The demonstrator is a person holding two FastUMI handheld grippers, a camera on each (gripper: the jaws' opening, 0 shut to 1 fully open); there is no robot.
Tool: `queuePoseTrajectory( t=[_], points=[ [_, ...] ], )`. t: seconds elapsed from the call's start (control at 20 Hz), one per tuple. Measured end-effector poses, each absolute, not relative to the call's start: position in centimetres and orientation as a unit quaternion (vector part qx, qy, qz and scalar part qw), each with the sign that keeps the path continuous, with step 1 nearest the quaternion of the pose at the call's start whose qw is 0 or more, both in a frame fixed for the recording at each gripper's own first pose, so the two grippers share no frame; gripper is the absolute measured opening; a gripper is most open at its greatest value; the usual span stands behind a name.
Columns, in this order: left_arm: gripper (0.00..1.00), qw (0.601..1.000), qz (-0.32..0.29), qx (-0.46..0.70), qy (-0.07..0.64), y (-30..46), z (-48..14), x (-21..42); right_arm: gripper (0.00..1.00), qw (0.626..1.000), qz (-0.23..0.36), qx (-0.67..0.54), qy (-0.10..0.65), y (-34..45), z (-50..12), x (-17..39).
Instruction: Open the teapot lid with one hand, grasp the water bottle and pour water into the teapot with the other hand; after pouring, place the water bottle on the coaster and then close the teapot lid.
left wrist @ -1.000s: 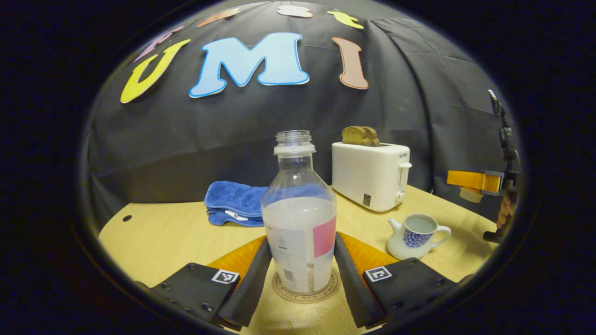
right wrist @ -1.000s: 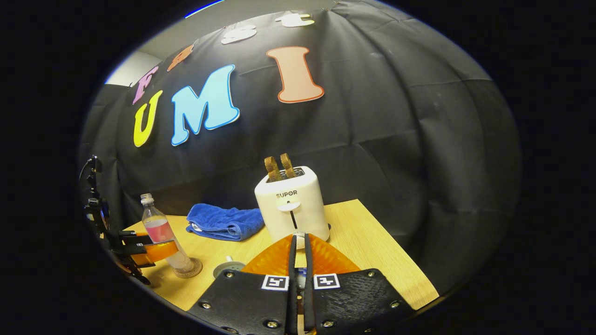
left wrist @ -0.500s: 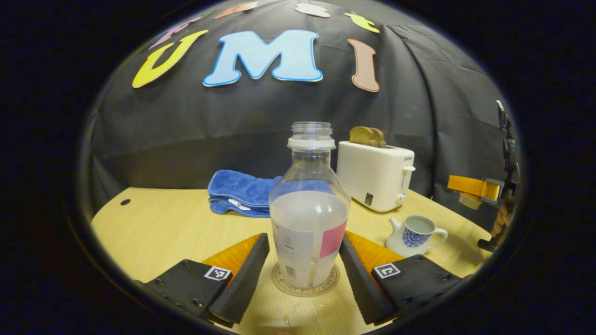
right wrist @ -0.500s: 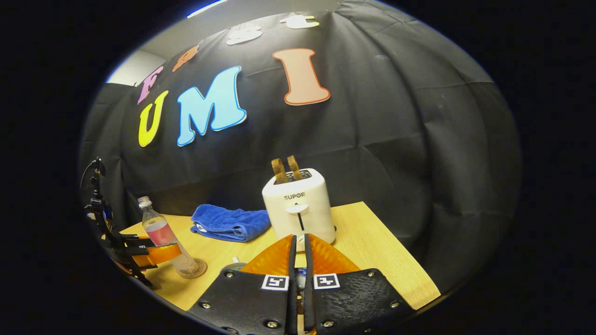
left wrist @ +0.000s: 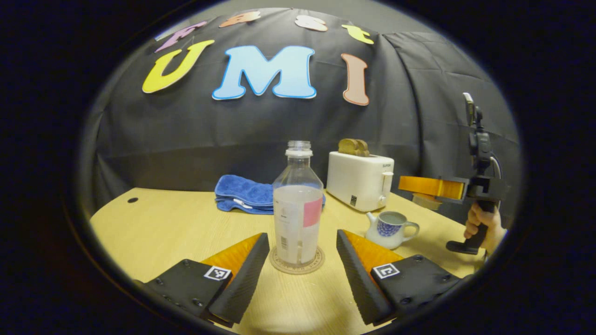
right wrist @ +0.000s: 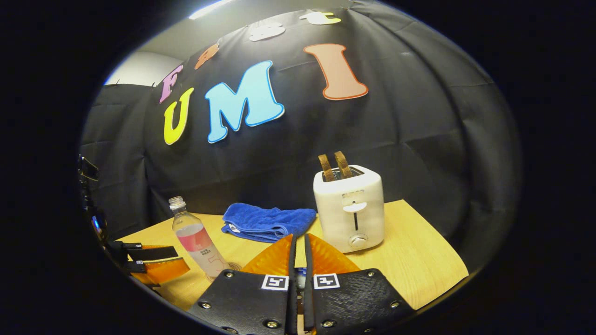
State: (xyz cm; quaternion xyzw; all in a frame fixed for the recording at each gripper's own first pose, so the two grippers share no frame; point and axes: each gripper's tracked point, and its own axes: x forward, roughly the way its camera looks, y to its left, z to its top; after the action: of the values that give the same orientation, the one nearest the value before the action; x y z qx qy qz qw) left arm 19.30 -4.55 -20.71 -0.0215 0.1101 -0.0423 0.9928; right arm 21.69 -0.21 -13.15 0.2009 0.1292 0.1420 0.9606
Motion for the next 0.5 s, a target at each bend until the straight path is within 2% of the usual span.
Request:
queuePoseTrajectory(
  t=[0.25, 0.5],
  points=[
    [1.0, 0.994, -0.037, -0.057, 0.082, -5.4, -19.9, 15.0, 0.05, 0.943, 0.152, 0.252, 0.153, 1.4, -14.7, 23.0],
    [1.0, 0.995, -0.044, -0.061, 0.067, -6.7, -19.7, 13.6, 0.06, 0.946, 0.158, 0.236, 0.158, 3.0, -15.8, 22.9]
  ],
)
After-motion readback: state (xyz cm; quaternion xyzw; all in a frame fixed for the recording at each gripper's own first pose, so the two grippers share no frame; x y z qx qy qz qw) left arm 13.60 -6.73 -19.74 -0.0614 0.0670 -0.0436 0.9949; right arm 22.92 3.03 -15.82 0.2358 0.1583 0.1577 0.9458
